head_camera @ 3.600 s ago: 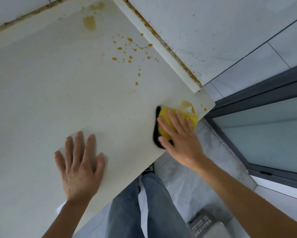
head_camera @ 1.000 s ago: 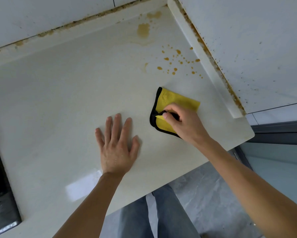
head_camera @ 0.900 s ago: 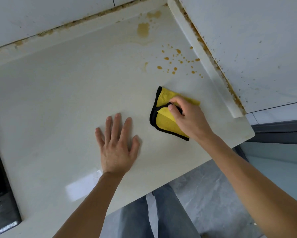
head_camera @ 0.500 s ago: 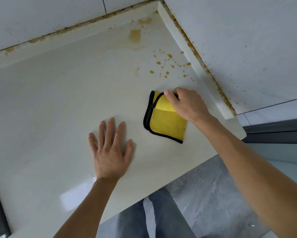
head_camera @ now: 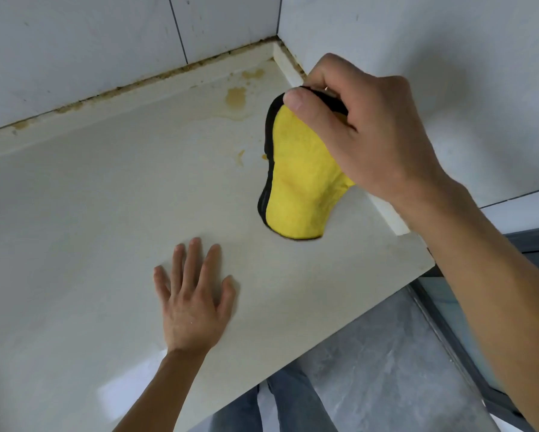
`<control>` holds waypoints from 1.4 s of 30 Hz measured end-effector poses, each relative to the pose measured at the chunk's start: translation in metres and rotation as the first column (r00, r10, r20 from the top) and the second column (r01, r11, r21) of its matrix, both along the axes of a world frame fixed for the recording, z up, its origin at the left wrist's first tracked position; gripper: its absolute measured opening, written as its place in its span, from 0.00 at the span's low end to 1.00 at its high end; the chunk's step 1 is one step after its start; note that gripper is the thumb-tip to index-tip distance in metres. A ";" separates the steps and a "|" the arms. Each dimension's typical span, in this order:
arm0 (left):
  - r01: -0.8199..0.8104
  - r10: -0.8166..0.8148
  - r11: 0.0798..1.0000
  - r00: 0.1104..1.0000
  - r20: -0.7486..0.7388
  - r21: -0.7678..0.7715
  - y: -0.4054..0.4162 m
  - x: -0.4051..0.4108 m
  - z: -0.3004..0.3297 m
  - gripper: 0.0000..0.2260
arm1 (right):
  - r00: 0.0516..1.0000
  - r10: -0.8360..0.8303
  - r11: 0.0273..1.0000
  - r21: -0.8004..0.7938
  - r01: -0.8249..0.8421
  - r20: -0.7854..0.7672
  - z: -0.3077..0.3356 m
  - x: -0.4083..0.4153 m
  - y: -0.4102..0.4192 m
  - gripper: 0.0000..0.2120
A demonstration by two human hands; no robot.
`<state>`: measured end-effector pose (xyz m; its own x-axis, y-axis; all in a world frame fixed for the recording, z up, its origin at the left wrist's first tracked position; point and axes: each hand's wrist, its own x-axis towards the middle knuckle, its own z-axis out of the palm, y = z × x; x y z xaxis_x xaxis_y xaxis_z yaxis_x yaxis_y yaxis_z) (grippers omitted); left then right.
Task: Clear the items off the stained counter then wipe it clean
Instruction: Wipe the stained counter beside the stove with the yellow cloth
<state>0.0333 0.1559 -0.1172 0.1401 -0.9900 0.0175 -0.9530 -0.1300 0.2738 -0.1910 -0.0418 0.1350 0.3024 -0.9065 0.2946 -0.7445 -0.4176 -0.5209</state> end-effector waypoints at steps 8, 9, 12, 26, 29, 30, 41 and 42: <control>-0.004 0.004 1.000 1.000 0.017 -0.012 0.001 0.001 -0.004 0.28 | 0.967 0.198 0.962 -0.157 -0.224 -0.163 -0.015 0.019 0.081 0.22; -0.003 0.003 1.000 1.000 0.015 -0.017 0.001 0.001 -0.004 0.28 | 0.954 0.228 0.963 -0.100 -0.251 -0.196 -0.034 0.020 0.092 0.21; -0.002 0.002 0.999 1.000 0.004 -0.050 0.001 0.000 -0.003 0.29 | 0.881 0.323 0.946 0.078 -0.316 -0.347 -0.100 0.017 0.124 0.20; -0.016 0.015 0.999 1.000 -0.011 -0.034 0.000 -0.003 0.004 0.27 | 0.936 0.126 0.970 0.240 -0.046 -0.328 -0.162 0.012 0.043 0.18; -0.011 0.011 0.999 1.000 -0.013 -0.036 0.000 -0.003 0.005 0.27 | 0.923 0.118 0.961 0.277 -0.013 -0.366 -0.180 0.017 0.015 0.17; -0.012 0.011 0.999 1.000 -0.015 -0.038 0.000 -0.003 0.005 0.27 | 0.919 0.104 0.964 0.268 0.001 -0.379 -0.186 0.018 0.012 0.17; 0.003 -0.003 0.999 1.000 0.016 -0.041 -0.001 -0.001 -0.002 0.28 | 0.897 0.013 0.976 0.201 0.085 -0.441 -0.241 0.005 0.124 0.28; 0.000 0.001 0.999 1.000 0.014 -0.047 -0.001 -0.001 -0.002 0.28 | 0.889 -0.006 0.972 0.208 0.113 -0.458 -0.243 -0.007 0.133 0.28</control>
<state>0.0322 0.1553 -0.1193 0.1402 -0.9879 0.0658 -0.9566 -0.1180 0.2664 -0.1984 0.0910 -0.1081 0.2967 -0.9522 -0.0725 -0.9404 -0.2781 -0.1957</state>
